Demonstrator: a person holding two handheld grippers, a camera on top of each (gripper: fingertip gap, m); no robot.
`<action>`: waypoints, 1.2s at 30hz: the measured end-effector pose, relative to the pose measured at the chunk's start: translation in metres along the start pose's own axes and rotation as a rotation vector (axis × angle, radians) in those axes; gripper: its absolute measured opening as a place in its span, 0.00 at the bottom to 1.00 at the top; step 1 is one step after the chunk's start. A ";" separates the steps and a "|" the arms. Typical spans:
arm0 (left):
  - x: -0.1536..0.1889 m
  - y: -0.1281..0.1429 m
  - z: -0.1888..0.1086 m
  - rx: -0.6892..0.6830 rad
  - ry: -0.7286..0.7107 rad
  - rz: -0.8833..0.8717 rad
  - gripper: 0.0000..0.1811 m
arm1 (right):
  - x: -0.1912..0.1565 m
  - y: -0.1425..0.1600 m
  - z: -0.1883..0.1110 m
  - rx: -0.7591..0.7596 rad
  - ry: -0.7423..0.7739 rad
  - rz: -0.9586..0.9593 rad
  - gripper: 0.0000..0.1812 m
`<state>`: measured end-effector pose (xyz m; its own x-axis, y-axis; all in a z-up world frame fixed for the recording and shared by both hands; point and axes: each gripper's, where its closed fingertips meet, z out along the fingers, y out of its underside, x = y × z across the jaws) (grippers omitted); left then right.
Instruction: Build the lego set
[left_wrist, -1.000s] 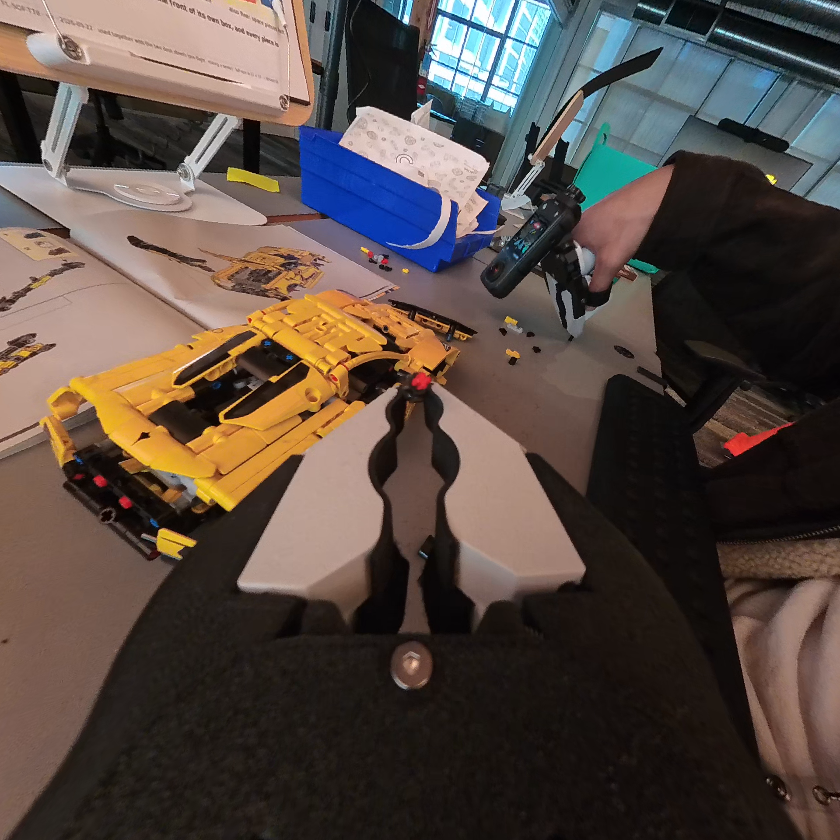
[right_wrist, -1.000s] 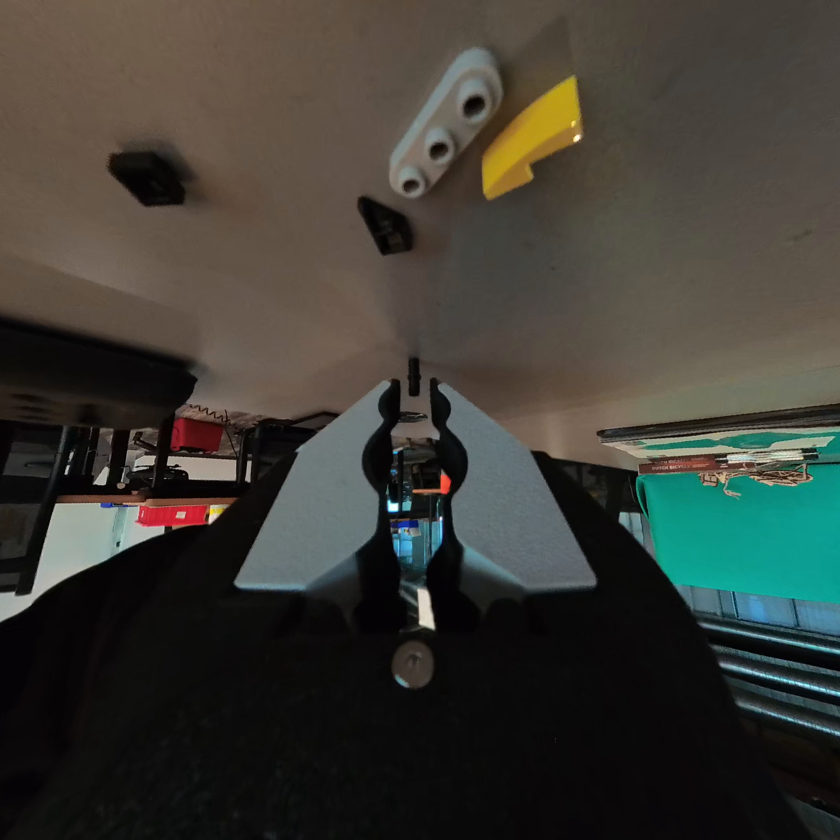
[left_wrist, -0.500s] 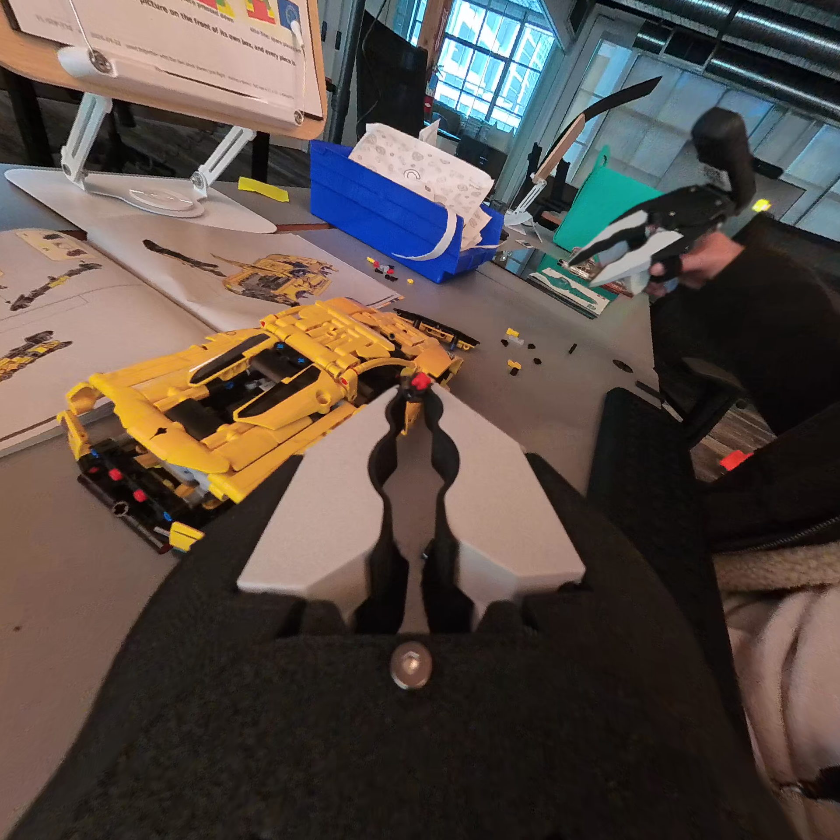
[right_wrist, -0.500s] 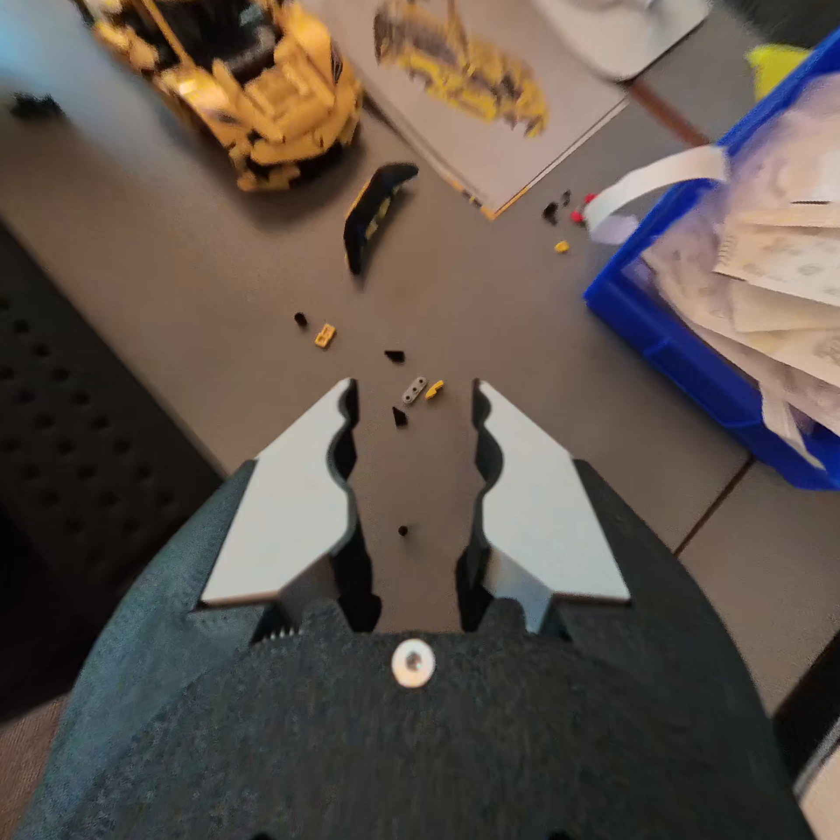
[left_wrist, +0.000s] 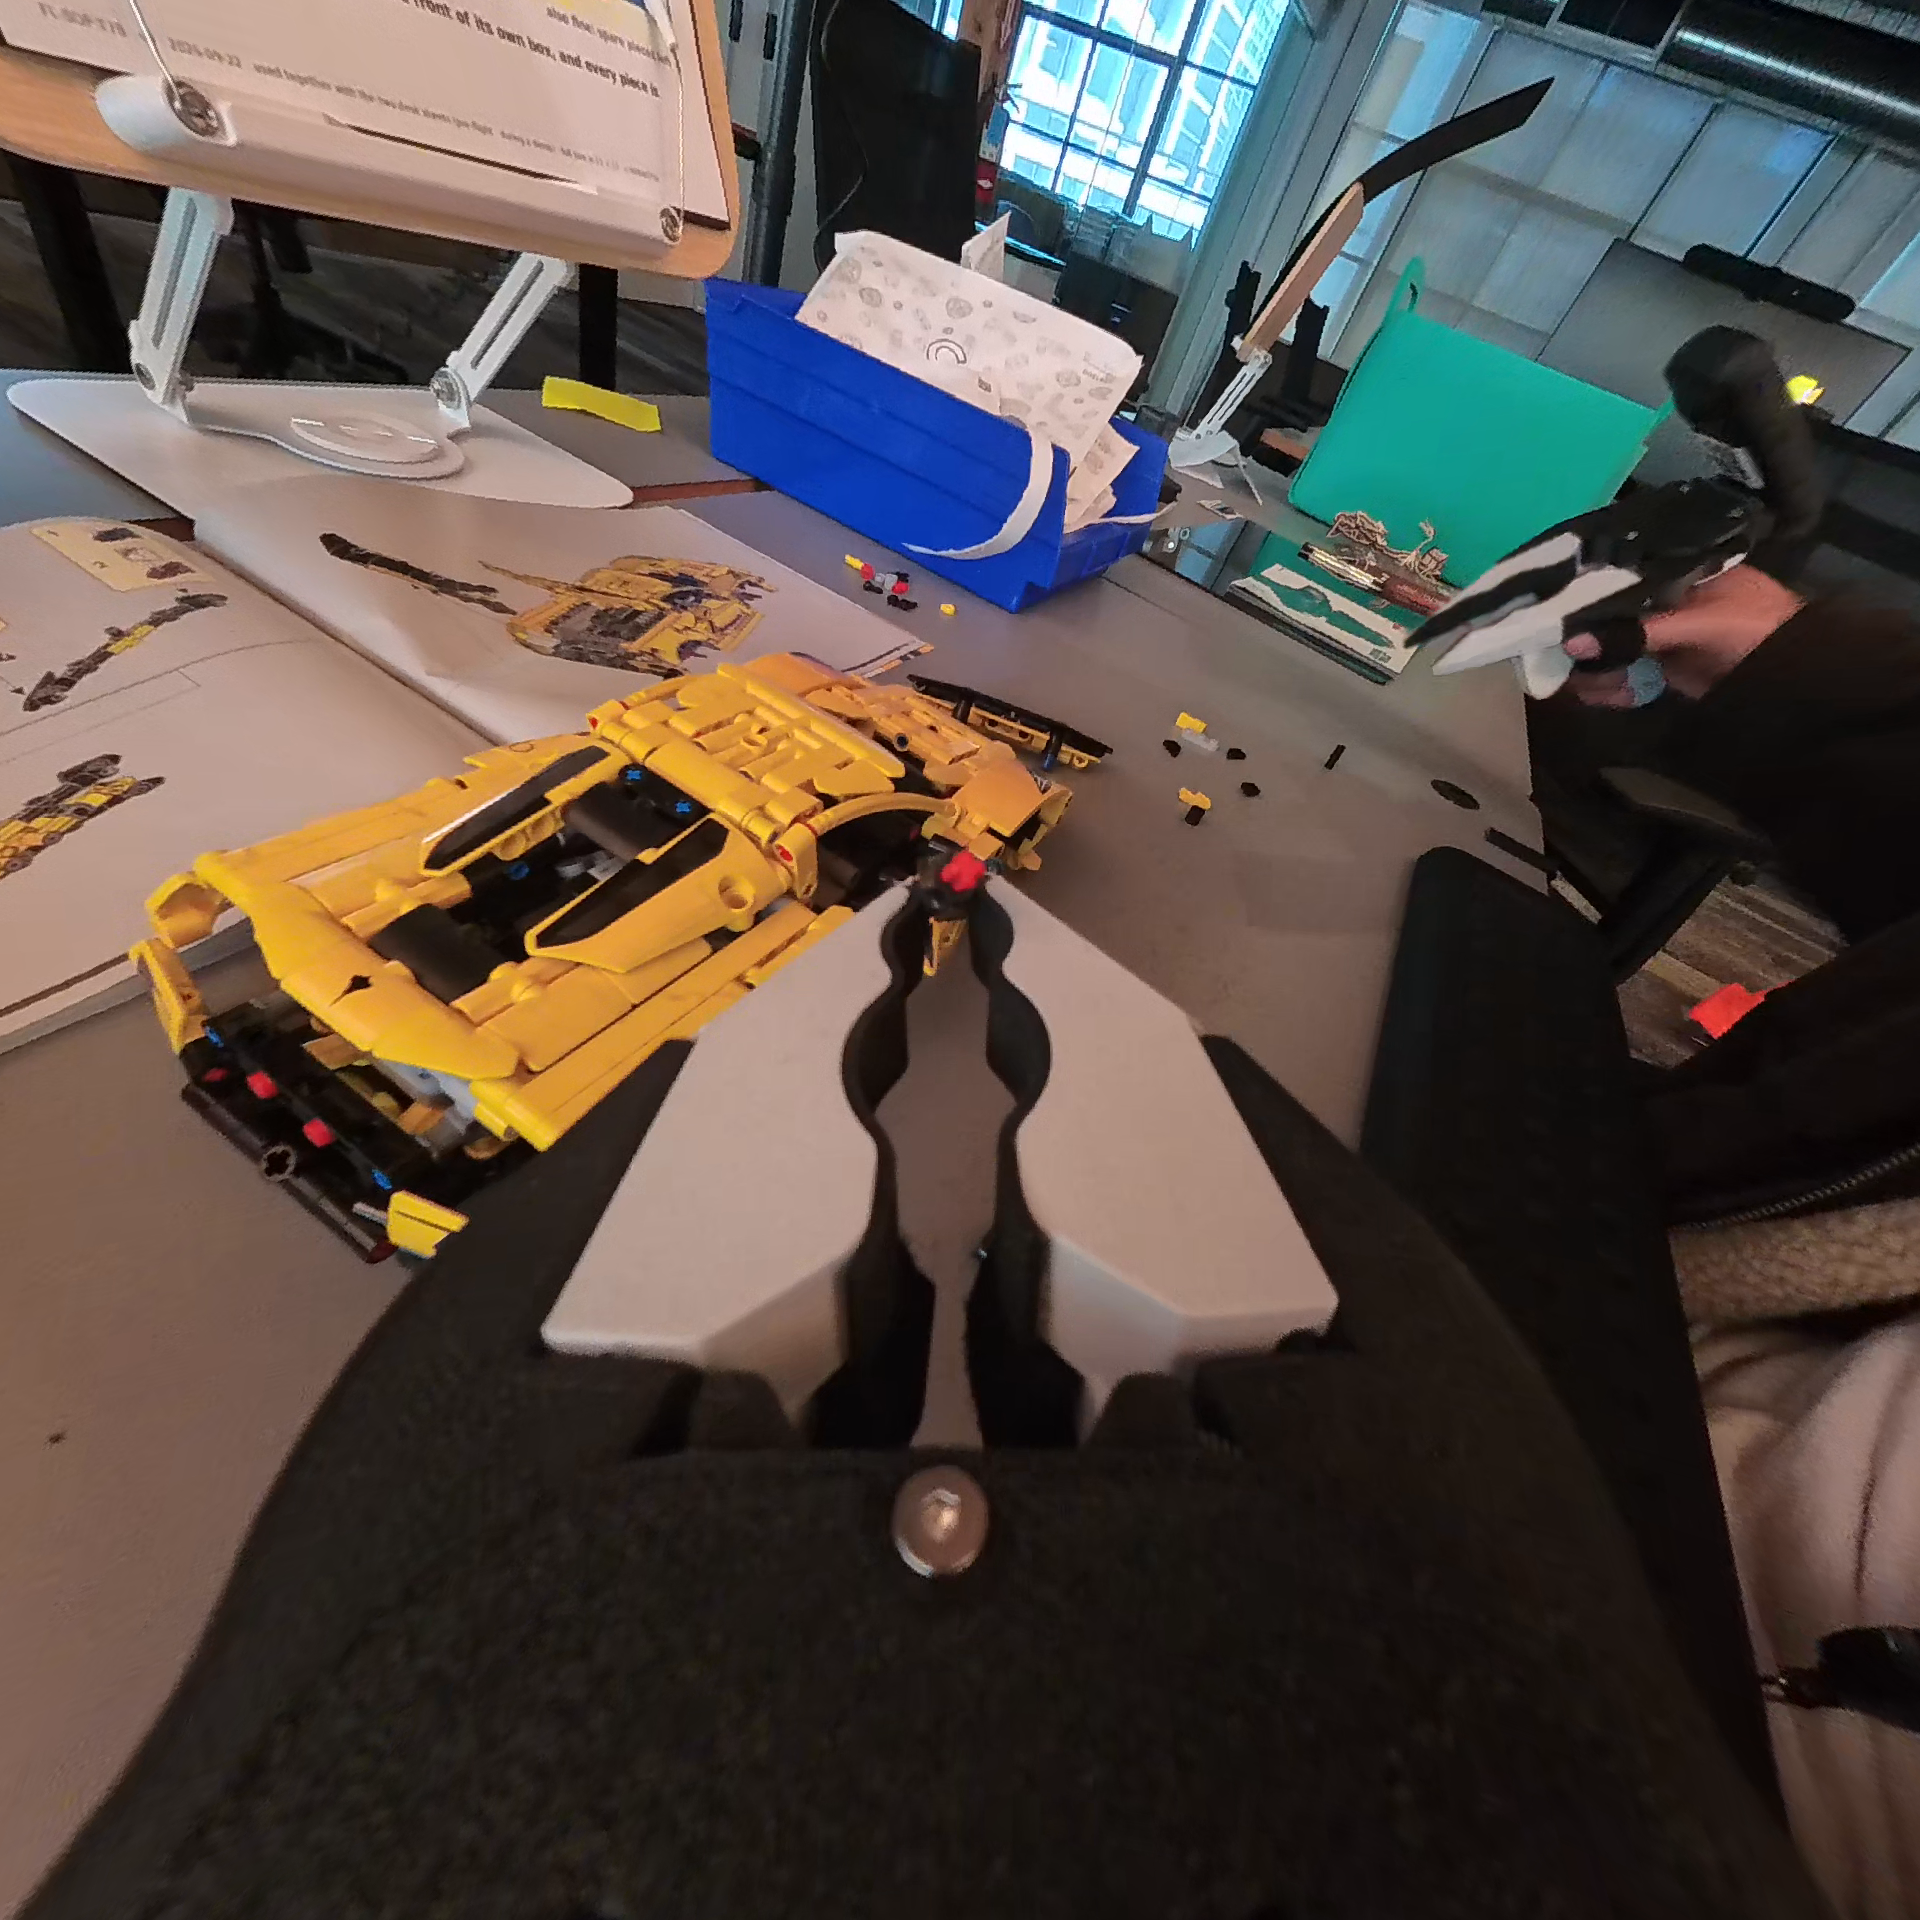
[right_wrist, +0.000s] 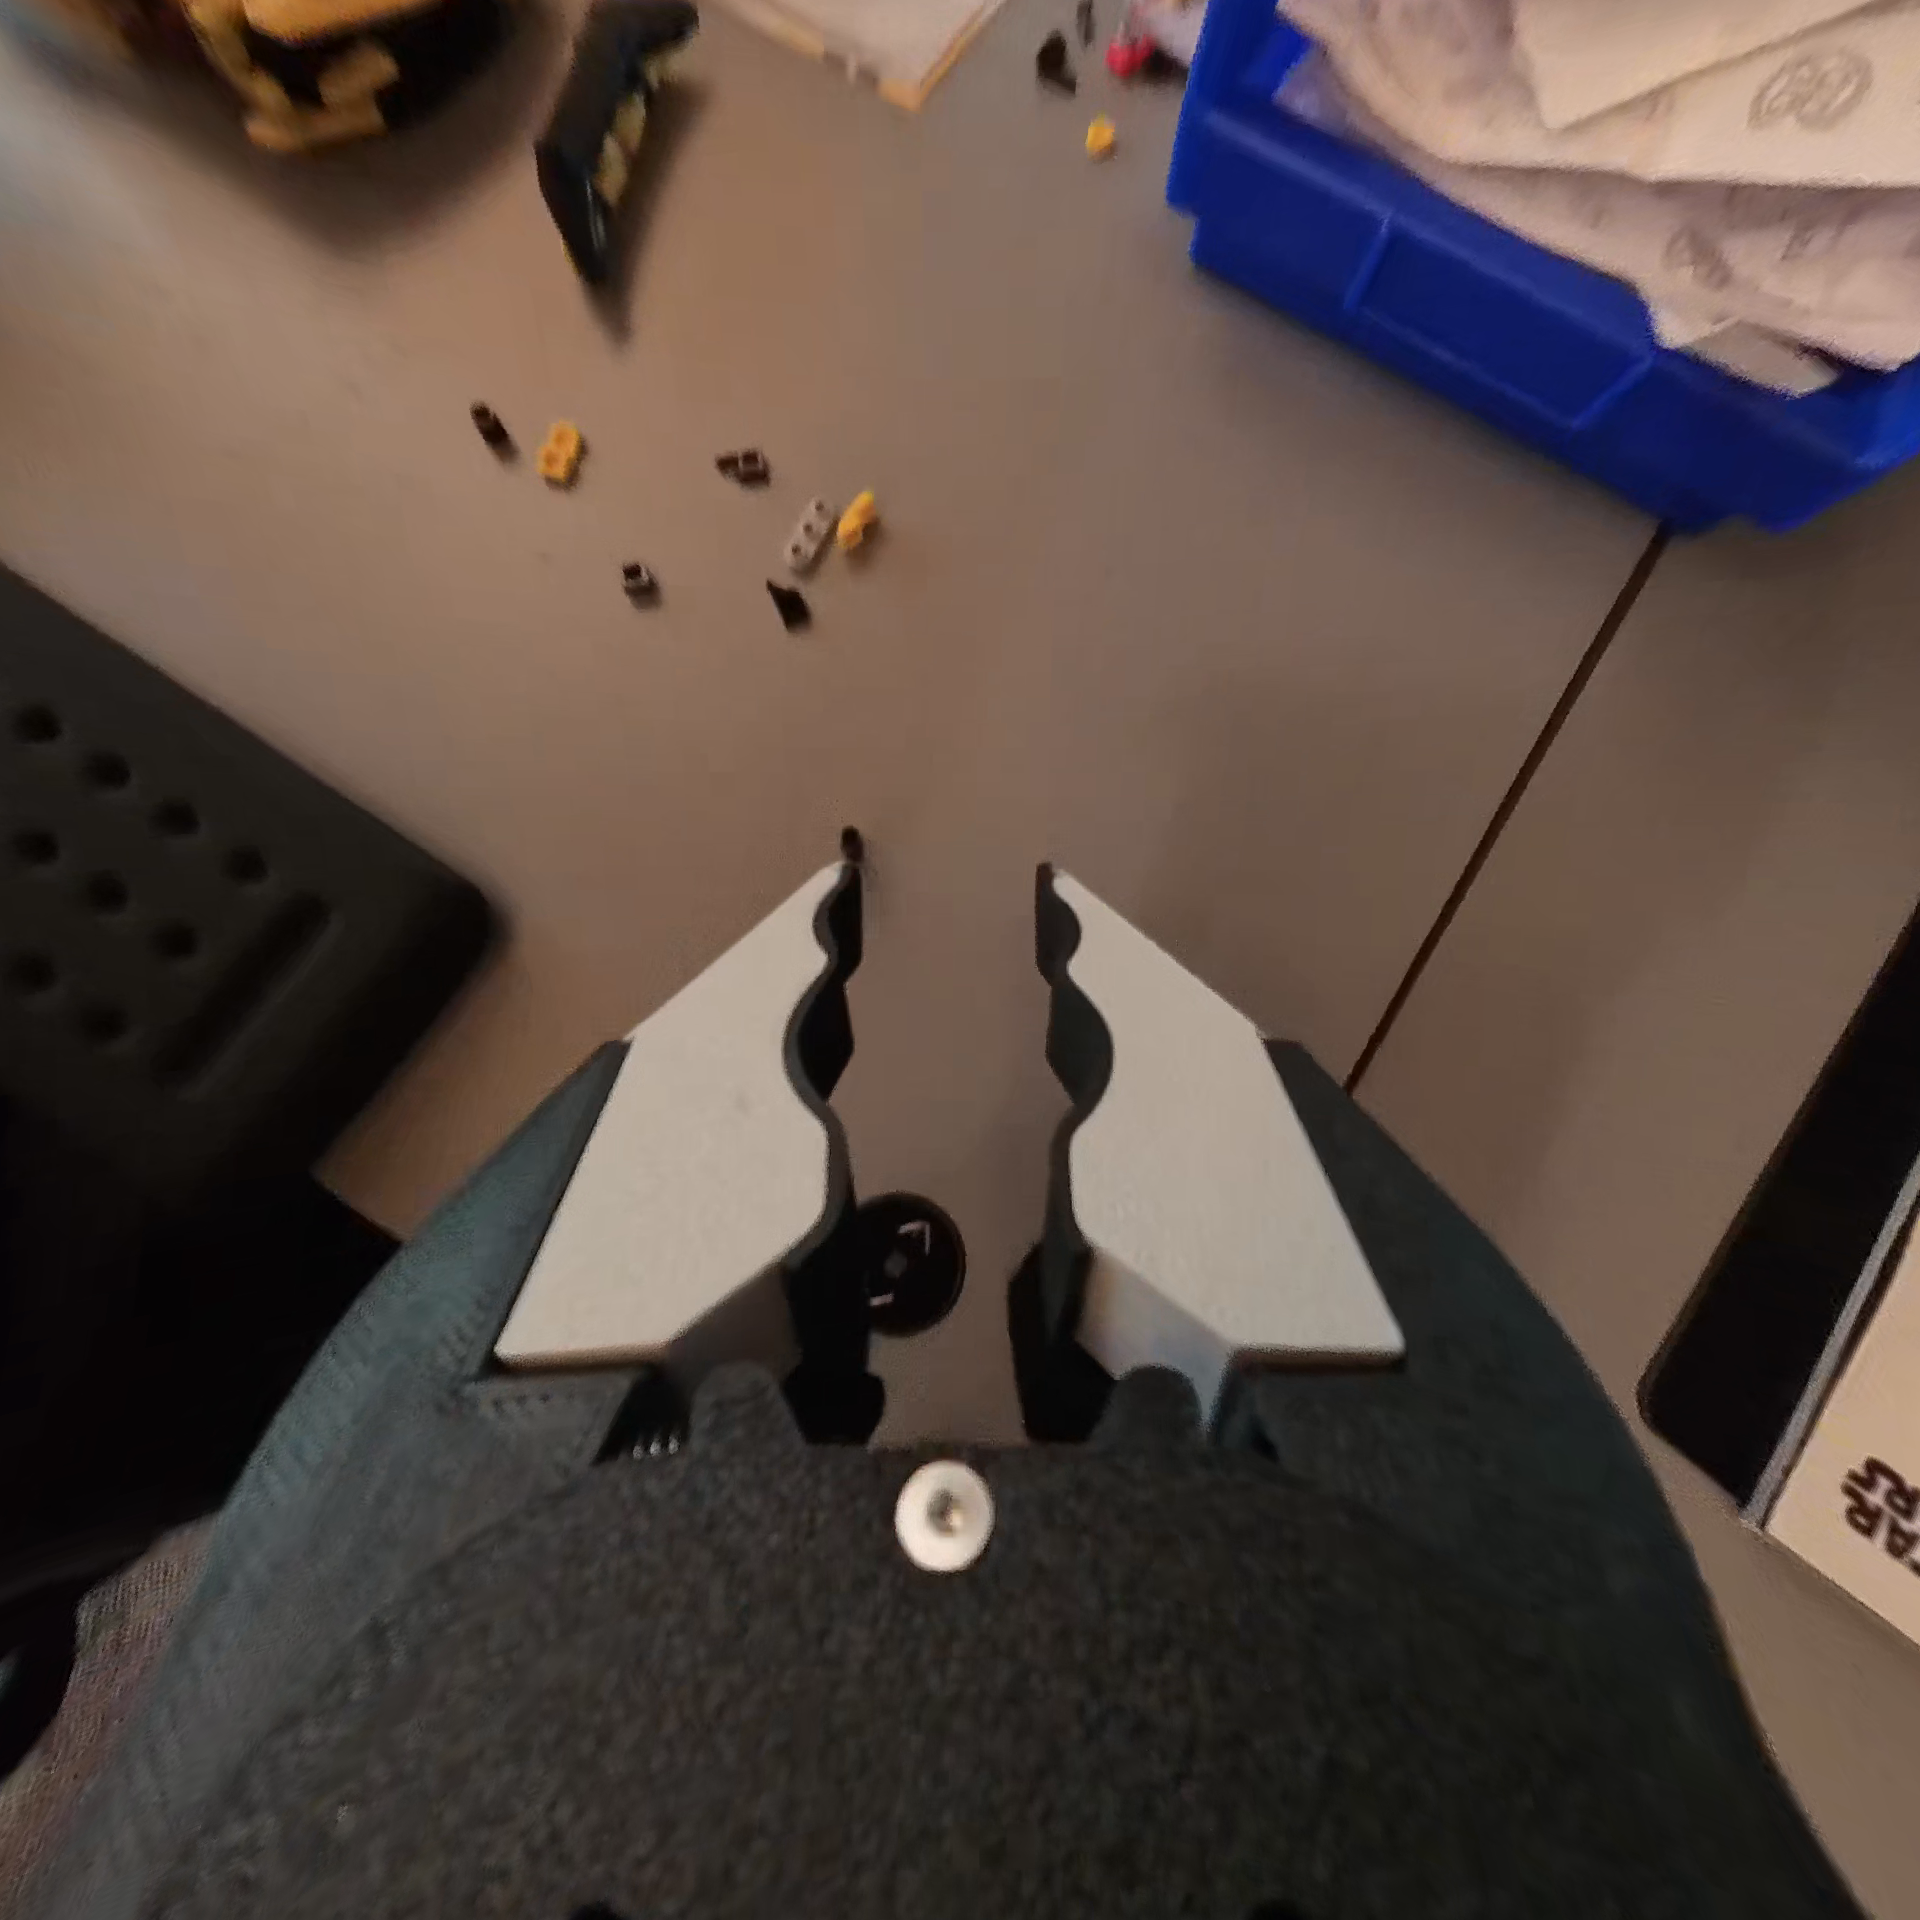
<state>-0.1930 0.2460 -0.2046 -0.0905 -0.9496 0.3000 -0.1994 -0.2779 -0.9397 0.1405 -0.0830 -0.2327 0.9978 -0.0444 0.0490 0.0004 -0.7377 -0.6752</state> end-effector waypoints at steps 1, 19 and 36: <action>0.000 0.000 0.000 -0.001 0.000 0.000 0.04 | -0.004 0.006 0.002 -0.048 -0.015 -0.010 0.18; 0.000 0.003 0.001 -0.015 -0.002 0.007 0.04 | -0.024 0.022 0.043 -0.378 -0.049 -0.201 0.15; 0.000 0.005 0.002 -0.026 -0.005 0.009 0.04 | -0.027 0.022 0.062 -0.456 -0.091 -0.212 0.09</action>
<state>-0.1916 0.2446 -0.2097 -0.0873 -0.9529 0.2906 -0.2242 -0.2654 -0.9377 0.1172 -0.0563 -0.2943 0.9807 0.1817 0.0721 0.1944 -0.9441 -0.2661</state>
